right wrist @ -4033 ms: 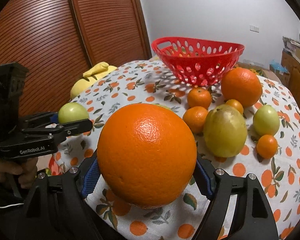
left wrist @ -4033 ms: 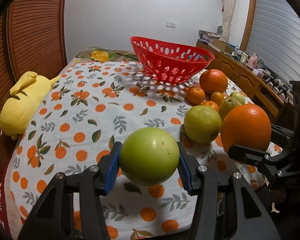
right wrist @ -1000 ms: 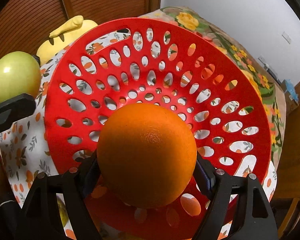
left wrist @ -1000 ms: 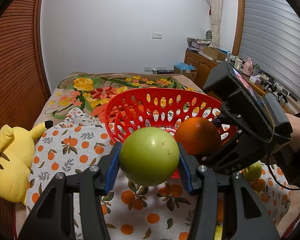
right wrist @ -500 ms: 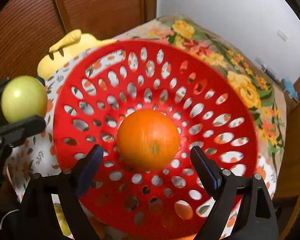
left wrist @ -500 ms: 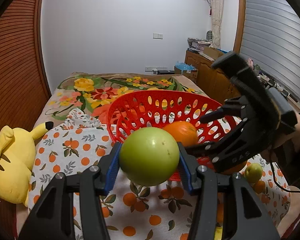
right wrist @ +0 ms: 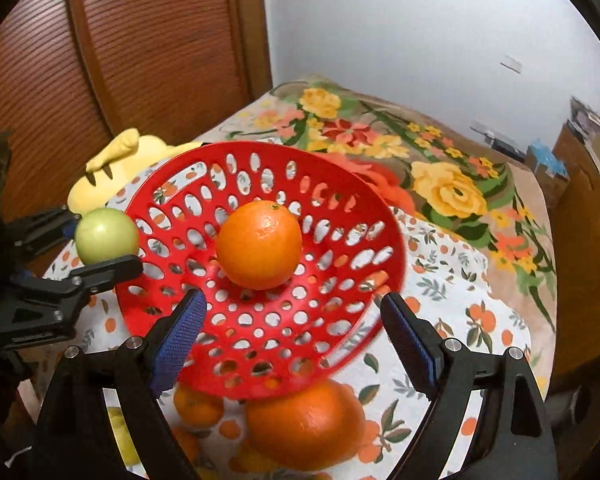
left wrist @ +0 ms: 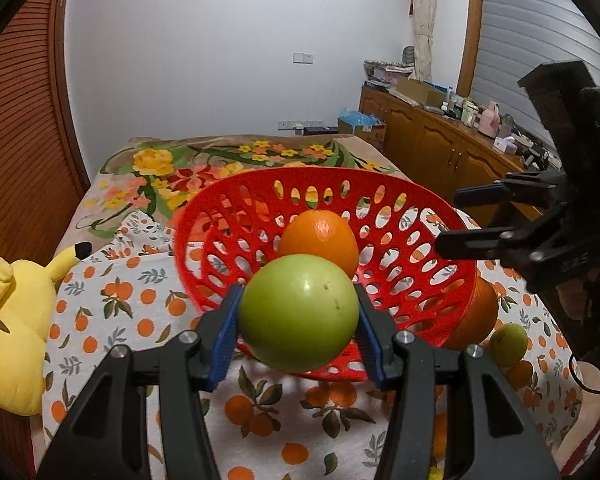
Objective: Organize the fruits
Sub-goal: 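Lower the green apple into the red basket and open the left gripper, then reach the left gripper to the pomelo while the right gripper reaches the yellow pear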
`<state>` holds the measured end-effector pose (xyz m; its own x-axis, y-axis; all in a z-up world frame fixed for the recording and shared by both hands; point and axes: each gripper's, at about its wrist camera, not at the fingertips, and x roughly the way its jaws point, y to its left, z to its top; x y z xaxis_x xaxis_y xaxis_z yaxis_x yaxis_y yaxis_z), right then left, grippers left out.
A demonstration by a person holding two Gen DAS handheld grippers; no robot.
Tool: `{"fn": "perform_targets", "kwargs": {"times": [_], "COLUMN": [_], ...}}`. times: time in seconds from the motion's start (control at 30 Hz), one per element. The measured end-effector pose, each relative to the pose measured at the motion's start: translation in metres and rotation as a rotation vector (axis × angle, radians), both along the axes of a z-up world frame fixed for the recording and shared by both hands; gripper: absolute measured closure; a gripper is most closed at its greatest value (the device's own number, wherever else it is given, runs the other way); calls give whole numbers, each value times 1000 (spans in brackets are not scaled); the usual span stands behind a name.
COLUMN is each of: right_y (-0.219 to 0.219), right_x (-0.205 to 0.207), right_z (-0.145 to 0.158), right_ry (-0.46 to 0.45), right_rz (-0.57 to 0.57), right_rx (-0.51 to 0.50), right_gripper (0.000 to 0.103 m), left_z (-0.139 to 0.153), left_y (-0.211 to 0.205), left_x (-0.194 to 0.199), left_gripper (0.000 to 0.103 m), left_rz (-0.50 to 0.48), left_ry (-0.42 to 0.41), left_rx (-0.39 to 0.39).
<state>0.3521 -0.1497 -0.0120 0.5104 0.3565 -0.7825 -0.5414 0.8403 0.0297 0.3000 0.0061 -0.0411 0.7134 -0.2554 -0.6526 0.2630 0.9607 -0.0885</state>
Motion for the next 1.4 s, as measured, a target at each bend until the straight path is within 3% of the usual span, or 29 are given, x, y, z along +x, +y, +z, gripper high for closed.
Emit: {"fn": "perform_targets", "kwargs": {"times": [0.83, 1.07, 1.4], "right_y": [-34, -41, -51], "right_x": [-53, -70, -109], "right_z": [9, 10, -4], "right_ry": [-140, -168, -179], "right_rz": [-67, -86, -142], "right_rx": [37, 68, 131], "right_gripper": [12, 12, 12], "left_z": [-20, -19, -4], "left_y": [-29, -31, -26], "left_x": [4, -1, -37], "left_gripper": [51, 43, 37], "left_rz": [-39, -32, -26], "left_ry": [53, 40, -6], "left_rx": [53, 42, -1]}}
